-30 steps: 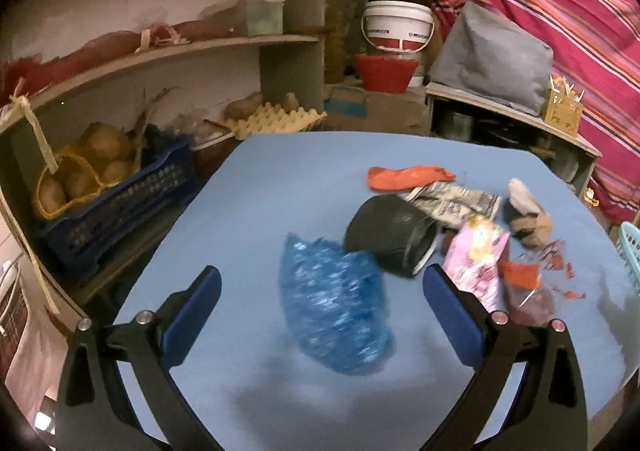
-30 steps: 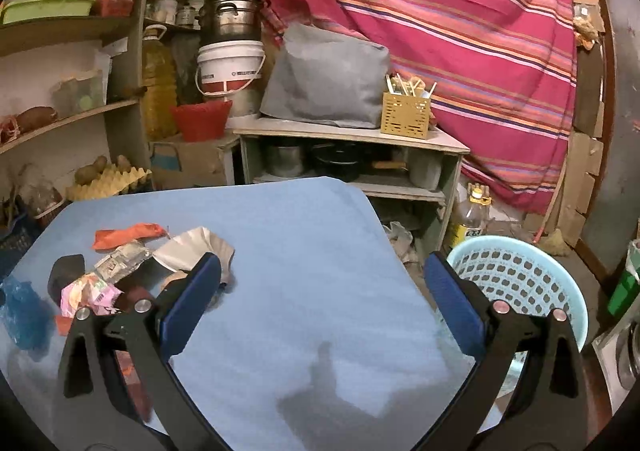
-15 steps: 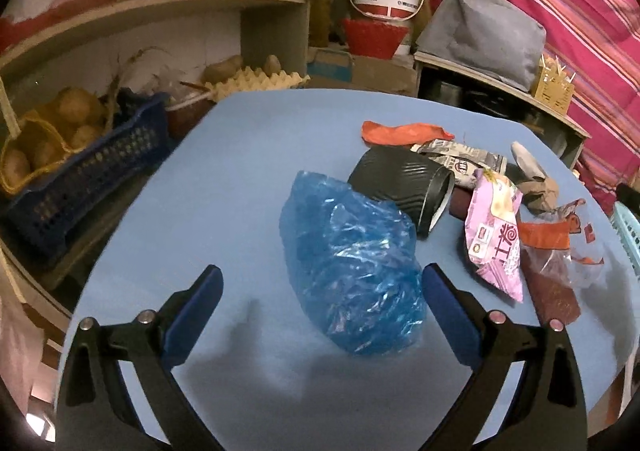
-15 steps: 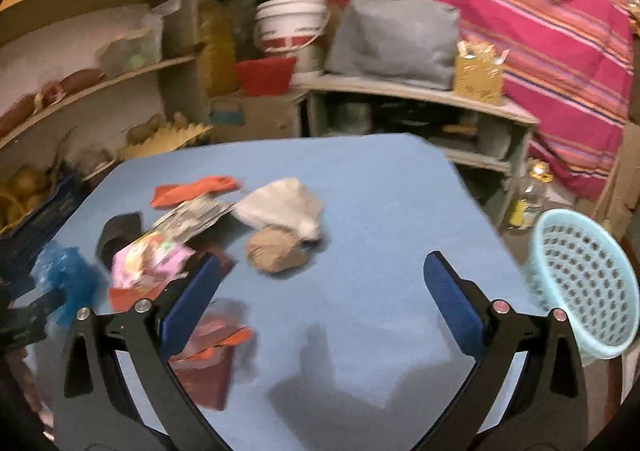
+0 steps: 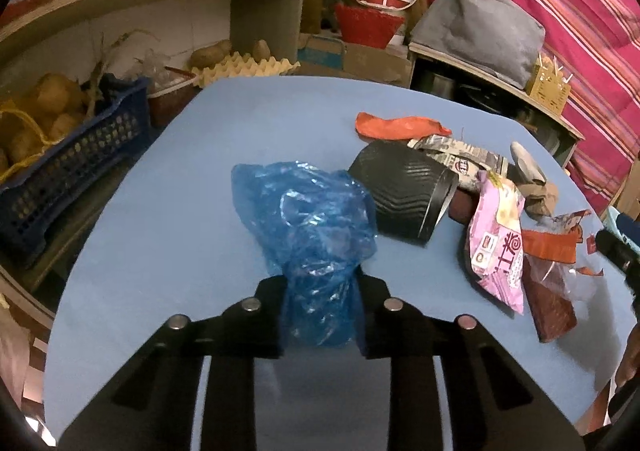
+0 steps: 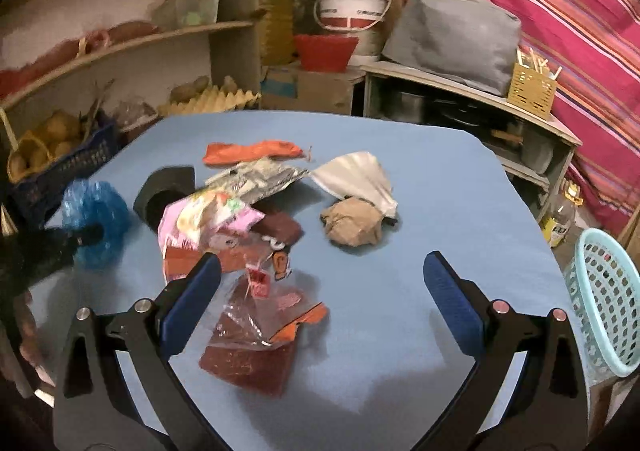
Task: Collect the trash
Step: 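Grasp the clear plastic wrapper with the right tool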
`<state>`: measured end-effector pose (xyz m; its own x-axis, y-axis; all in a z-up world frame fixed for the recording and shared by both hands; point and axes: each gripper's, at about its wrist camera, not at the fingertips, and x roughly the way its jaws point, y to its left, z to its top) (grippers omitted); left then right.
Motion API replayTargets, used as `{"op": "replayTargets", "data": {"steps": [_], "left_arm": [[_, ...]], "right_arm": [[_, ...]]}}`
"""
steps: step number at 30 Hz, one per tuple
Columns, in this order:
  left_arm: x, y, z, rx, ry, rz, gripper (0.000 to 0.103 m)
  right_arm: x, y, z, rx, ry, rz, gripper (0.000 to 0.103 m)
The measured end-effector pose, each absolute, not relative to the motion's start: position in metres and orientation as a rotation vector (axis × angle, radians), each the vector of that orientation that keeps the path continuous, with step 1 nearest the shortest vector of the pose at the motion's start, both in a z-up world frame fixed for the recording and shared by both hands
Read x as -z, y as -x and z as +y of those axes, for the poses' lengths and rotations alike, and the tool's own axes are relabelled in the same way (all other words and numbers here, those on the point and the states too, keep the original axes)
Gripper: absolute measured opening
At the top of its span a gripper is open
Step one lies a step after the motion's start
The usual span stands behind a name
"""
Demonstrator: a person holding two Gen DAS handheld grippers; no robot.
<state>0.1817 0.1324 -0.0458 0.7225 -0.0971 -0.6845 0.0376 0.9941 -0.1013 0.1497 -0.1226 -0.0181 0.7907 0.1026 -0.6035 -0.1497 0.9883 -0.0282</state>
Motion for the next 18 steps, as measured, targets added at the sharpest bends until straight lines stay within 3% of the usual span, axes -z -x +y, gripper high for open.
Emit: {"op": "replayTargets", "data": {"steps": [5, 10, 18], "left_arm": [[0.038, -0.178, 0.133, 0.069, 0.088, 0.729, 0.023], [0.034, -0.176, 0.134, 0.051, 0.091, 0.714, 0.023], [0.027, -0.176, 0.131, 0.021, 0.084, 0.693, 0.023]], "right_arm": [[0.028, -0.151, -0.112, -0.149, 0.131, 0.670, 0.090], [0.037, -0.159, -0.107, -0.160, 0.149, 0.706, 0.063], [0.036, -0.169, -0.117, -0.191, 0.075, 0.739, 0.033]]}}
